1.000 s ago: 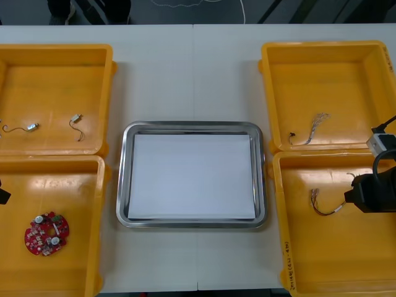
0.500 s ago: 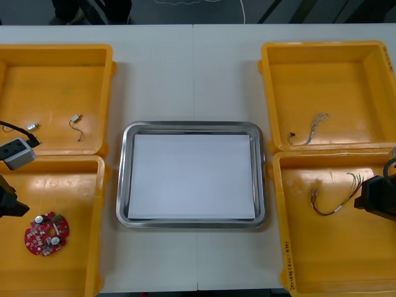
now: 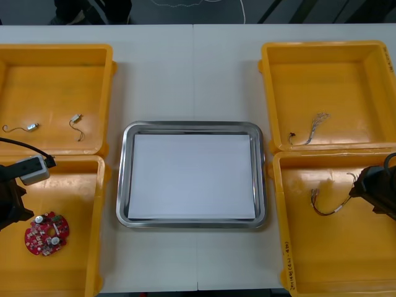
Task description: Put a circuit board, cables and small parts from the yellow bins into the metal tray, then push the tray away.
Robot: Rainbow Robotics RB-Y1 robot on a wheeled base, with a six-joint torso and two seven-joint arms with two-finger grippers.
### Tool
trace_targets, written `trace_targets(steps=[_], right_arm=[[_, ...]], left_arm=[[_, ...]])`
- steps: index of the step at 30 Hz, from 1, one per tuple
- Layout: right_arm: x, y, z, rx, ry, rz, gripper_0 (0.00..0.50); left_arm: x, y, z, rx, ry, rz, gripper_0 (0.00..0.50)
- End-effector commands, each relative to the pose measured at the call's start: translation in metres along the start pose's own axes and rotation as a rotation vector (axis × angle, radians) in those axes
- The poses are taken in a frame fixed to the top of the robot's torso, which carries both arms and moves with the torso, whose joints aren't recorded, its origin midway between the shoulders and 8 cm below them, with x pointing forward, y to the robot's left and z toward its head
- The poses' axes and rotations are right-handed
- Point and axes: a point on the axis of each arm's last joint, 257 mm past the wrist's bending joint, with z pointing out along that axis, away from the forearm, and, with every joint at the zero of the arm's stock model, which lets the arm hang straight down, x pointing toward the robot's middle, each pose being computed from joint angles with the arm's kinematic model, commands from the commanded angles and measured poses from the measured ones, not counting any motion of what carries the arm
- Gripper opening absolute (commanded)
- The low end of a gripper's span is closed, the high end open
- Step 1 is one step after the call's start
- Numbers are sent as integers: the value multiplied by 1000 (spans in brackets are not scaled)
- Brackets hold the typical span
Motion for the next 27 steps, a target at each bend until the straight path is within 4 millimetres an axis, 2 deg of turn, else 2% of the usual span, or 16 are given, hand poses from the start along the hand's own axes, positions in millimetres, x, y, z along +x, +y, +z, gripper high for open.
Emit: trace_targets(steps=[1, 9, 15, 27], right_arm=[[-7, 13, 7, -40, -14, 115, 500], [-13, 18, 28, -81, -15, 203, 500], [-8, 23, 40, -99, -13, 223, 500], [1, 24, 63, -114, 14, 275, 500]], left_arm=[[-17, -1, 9, -5, -13, 26, 500], [-20, -12, 27, 9, 19, 39, 500], [-21, -18, 40, 29, 35, 41, 500], [-25, -13, 58, 15, 15, 52, 500]])
